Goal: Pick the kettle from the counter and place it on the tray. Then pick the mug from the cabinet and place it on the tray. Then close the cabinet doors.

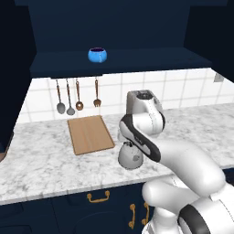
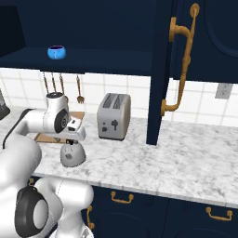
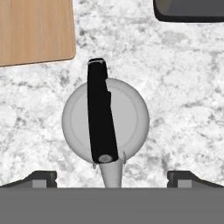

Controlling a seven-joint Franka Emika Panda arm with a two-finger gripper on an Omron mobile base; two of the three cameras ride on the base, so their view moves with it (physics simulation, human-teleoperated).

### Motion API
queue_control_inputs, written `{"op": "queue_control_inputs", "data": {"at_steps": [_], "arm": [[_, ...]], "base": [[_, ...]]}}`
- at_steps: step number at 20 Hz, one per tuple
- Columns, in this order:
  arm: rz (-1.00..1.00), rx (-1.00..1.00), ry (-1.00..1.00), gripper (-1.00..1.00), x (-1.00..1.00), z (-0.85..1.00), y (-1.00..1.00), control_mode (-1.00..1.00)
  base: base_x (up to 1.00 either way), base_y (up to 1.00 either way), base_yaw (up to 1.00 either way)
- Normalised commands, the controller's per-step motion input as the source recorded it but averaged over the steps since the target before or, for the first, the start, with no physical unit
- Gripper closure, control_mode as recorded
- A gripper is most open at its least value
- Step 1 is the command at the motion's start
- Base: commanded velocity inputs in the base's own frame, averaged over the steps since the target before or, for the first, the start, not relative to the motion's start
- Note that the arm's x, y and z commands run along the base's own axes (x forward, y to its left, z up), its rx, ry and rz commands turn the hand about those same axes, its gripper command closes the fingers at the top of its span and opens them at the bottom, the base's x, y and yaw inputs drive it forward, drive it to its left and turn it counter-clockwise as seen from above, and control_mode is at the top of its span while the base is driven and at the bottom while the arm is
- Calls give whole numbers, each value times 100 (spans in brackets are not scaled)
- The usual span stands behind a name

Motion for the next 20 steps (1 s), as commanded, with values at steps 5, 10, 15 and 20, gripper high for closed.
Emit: {"op": "queue_control_inputs", "data": {"at_steps": [5, 10, 15, 20], "arm": [[0, 0, 2, -100, 17, -11, 10, -100], [0, 0, 1, -100, 13, -18, 0, -100], [0, 0, 2, -100, 2, -26, 0, -100], [0, 0, 0, -100, 1, -20, 0, -100]], "base": [[0, 0, 0], [0, 0, 0], [0, 0, 0], [0, 0, 0]]}}
